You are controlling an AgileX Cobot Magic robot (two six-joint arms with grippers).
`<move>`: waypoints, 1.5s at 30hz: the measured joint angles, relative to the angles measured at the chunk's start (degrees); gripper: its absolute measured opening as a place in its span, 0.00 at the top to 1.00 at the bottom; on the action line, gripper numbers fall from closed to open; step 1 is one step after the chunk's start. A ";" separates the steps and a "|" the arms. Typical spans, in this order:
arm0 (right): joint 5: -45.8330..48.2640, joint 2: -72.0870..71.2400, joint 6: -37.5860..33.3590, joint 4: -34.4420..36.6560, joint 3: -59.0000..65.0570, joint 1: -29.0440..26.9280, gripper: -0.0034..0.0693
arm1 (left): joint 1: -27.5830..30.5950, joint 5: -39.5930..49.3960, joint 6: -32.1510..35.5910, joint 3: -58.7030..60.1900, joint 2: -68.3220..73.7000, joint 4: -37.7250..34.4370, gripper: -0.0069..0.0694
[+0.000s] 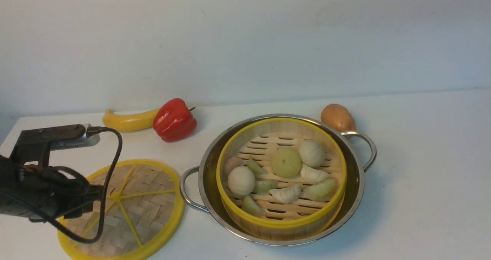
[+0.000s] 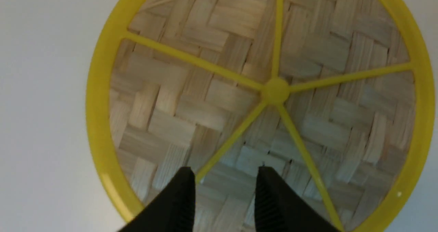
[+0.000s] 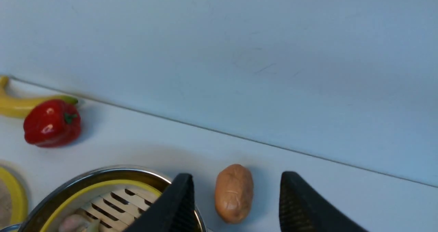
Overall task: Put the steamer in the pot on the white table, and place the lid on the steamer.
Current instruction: 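Grasp the bamboo steamer lid lying on the table by its centre knob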
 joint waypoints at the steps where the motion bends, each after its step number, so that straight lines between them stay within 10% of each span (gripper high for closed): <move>1: 0.00 -3.30 0.00 0.00 1.94 -0.48 0.48 | -0.21 0.00 0.91 -1.05 1.12 -1.20 0.59; 21: 0.88 -41.98 2.50 -7.14 39.13 -0.88 0.48 | -7.23 0.67 9.36 -10.00 12.65 -2.18 0.59; 45: 0.94 -43.65 3.85 -7.25 44.11 -0.88 0.48 | -7.23 -0.90 1.47 -10.00 12.65 9.07 0.59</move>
